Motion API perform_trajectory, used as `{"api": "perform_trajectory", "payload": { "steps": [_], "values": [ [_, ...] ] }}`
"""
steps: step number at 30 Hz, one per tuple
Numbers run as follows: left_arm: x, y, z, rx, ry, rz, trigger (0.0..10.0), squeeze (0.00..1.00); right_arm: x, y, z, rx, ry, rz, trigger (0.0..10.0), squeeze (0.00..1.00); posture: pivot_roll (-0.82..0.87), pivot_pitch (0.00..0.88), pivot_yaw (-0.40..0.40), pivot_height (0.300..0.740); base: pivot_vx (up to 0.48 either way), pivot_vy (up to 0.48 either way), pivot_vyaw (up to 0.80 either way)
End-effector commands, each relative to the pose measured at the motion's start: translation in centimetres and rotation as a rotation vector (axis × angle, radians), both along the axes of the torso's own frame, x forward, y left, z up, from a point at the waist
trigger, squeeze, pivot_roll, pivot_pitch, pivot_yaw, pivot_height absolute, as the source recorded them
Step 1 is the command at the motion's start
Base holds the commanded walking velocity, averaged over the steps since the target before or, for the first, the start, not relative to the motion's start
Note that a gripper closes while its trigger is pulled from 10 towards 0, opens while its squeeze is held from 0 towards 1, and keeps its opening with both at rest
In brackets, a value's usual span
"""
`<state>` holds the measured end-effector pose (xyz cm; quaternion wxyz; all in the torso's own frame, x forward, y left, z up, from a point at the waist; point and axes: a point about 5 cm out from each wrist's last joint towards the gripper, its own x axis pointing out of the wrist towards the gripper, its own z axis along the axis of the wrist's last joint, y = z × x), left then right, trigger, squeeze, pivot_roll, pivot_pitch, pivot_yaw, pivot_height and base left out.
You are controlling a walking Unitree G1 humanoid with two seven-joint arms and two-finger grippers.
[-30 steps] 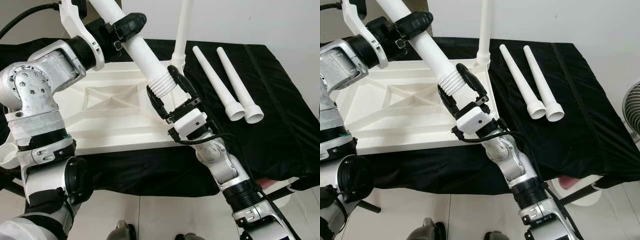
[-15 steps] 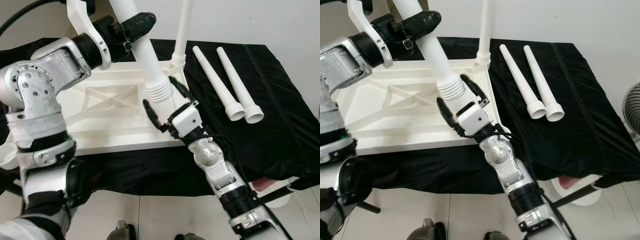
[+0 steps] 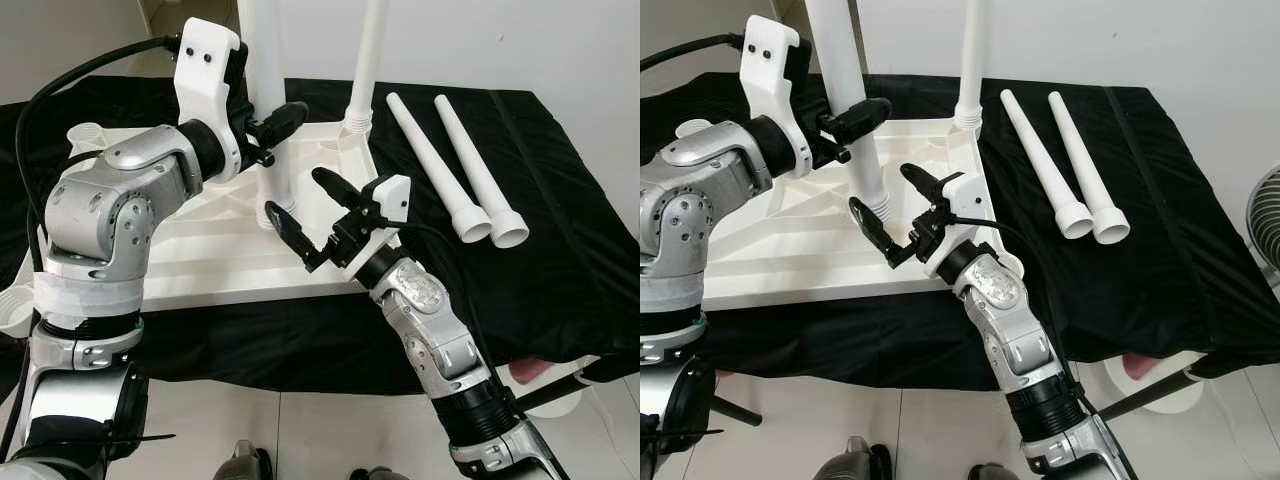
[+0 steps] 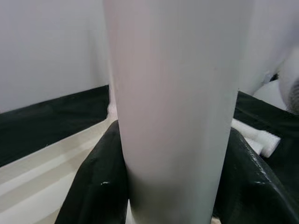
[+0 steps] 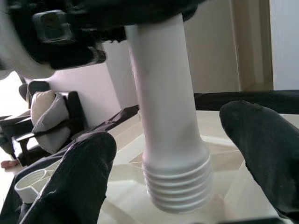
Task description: Building children table
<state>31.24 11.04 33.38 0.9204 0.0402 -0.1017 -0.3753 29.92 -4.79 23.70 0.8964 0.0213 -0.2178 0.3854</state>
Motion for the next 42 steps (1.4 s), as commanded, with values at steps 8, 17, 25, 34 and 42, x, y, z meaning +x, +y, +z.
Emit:
{"api": "perform_trajectory", "payload": {
  "steps": [8, 17, 25, 34, 42],
  "values": [
    [-2.6, -1.8, -0.5, 0.125, -0.106, -0.287, 0.0, 0.0, 2.6, 0.7, 0.6, -0.022, 0.135, -0.042, 10.0, 0.0, 0.03, 0.127, 0.035, 0.74, 0.0, 0.0, 0.0],
    [-2.4, -2.2, -1.8, 0.211, -0.122, -0.276, 0.0, 0.0, 2.3, 1.6, 1.9, -0.075, 0.095, 0.043, 10.0, 0.0, 0.03, 0.126, 0.031, 0.74, 0.0, 0.0, 0.0],
    [-2.4, -2.4, -2.2, 0.219, -0.117, -0.277, 0.0, 0.0, 2.2, 2.0, 2.2, -0.12, 0.055, 0.054, 8.2, 0.0, 0.03, 0.124, 0.03, 0.74, 0.0, 0.0, 0.0],
    [-2.2, -2.3, -2.5, 0.235, -0.12, -0.286, 0.0, 0.0, 1.9, 2.3, 2.4, -0.081, 0.067, 0.083, 0.0, 0.0, 0.02, 0.116, 0.029, 0.74, 0.0, 0.0, 0.0],
    [-2.1, -2.3, -2.9, 0.255, -0.122, -0.285, 0.0, 0.0, 1.5, 2.3, 2.7, -0.028, 0.093, 0.121, 0.0, 0.0, 0.02, 0.107, 0.03, 0.74, 0.0, 0.0, 0.0]
  ]
}}
